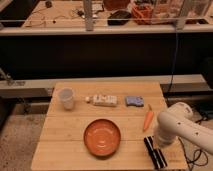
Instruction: Push the eraser across the table
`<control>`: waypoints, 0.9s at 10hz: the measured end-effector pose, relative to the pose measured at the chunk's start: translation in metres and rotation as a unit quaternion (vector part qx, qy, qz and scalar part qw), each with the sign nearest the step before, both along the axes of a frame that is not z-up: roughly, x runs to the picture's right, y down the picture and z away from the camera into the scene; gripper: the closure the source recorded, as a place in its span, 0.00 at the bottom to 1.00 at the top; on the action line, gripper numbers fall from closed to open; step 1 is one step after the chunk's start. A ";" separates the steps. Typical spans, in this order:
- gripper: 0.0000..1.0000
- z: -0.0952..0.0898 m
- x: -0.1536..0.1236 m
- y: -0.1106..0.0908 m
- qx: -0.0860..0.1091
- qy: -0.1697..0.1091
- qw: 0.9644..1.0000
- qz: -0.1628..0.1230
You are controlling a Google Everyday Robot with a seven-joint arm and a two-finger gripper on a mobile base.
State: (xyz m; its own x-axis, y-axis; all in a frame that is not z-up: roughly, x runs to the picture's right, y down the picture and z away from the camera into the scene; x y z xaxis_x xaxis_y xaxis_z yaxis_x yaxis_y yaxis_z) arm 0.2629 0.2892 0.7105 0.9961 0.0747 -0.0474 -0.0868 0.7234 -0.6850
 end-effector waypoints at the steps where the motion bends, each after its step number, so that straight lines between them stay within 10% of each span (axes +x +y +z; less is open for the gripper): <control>1: 1.00 0.001 -0.001 0.003 -0.001 0.000 1.000 -0.001; 9: 1.00 0.006 -0.016 0.023 -0.003 0.001 1.000 -0.011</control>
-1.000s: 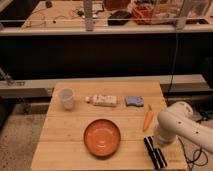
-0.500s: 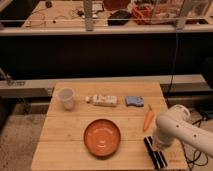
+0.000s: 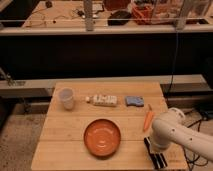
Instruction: Push the eraser across the table
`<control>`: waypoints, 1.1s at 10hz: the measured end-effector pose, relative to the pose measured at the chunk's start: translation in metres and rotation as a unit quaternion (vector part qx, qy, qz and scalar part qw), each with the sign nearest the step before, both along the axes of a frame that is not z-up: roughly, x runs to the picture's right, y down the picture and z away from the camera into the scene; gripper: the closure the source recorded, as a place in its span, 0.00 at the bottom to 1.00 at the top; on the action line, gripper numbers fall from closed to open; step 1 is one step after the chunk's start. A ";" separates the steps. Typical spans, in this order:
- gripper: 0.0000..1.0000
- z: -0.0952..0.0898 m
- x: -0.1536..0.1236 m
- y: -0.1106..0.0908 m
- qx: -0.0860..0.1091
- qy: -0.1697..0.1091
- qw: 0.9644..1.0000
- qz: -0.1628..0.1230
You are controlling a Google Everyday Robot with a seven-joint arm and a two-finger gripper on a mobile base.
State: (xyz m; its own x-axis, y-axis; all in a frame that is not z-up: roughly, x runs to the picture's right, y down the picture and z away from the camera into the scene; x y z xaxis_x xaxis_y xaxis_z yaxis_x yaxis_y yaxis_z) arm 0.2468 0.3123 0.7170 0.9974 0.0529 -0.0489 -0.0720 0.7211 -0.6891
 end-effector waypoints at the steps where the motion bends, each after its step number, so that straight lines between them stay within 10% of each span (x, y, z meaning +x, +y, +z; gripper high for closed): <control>1: 1.00 0.001 0.003 0.002 0.000 0.001 1.000 -0.001; 11: 1.00 0.010 0.002 0.007 0.009 0.004 1.000 -0.003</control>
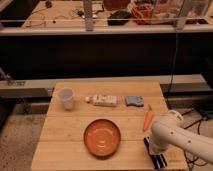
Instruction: Push the eraser across the table
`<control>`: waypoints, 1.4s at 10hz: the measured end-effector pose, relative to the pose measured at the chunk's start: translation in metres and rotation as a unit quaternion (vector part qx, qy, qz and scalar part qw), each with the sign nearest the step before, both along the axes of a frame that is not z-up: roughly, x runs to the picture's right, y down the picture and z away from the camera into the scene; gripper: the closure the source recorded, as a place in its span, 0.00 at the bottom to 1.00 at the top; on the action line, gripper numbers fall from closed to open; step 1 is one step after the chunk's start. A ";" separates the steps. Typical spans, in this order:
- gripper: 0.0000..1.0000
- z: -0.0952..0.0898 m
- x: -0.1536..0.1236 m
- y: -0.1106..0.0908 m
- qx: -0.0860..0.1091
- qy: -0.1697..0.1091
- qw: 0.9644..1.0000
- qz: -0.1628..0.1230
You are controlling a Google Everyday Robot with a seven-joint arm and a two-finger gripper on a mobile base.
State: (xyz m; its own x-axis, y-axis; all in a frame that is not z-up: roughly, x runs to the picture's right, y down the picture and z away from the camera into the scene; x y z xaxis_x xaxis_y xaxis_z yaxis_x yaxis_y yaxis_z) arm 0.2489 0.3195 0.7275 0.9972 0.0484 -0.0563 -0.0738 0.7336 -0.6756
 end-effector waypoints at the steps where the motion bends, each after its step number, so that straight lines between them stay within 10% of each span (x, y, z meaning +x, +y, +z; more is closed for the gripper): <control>1: 1.00 0.000 0.000 0.000 0.000 0.000 1.000 0.000; 14: 1.00 0.016 -0.016 -0.008 0.002 0.003 1.000 -0.004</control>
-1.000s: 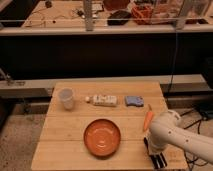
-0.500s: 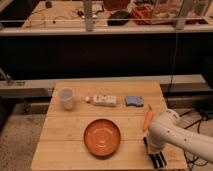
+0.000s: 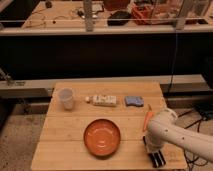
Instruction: Push the eraser across the table
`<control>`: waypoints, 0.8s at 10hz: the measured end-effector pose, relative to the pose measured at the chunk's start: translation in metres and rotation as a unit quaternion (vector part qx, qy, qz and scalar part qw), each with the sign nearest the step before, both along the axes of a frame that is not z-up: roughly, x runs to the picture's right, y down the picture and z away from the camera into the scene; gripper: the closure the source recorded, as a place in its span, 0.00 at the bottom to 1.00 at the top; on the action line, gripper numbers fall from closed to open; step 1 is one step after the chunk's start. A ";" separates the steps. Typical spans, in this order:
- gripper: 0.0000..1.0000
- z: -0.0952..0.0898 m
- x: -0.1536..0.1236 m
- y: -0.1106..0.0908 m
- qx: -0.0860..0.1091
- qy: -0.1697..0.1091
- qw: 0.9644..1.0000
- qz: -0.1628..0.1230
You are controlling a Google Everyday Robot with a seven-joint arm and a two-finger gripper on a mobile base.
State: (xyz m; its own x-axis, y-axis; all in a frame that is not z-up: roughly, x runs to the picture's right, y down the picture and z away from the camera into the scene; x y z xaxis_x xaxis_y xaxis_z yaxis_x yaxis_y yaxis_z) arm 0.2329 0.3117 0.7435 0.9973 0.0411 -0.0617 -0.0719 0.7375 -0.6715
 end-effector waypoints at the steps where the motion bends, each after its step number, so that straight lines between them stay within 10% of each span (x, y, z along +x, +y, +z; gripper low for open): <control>1: 1.00 -0.002 0.002 -0.001 0.000 0.002 1.000 0.003; 8: 1.00 0.002 0.006 -0.007 -0.004 0.005 1.000 0.000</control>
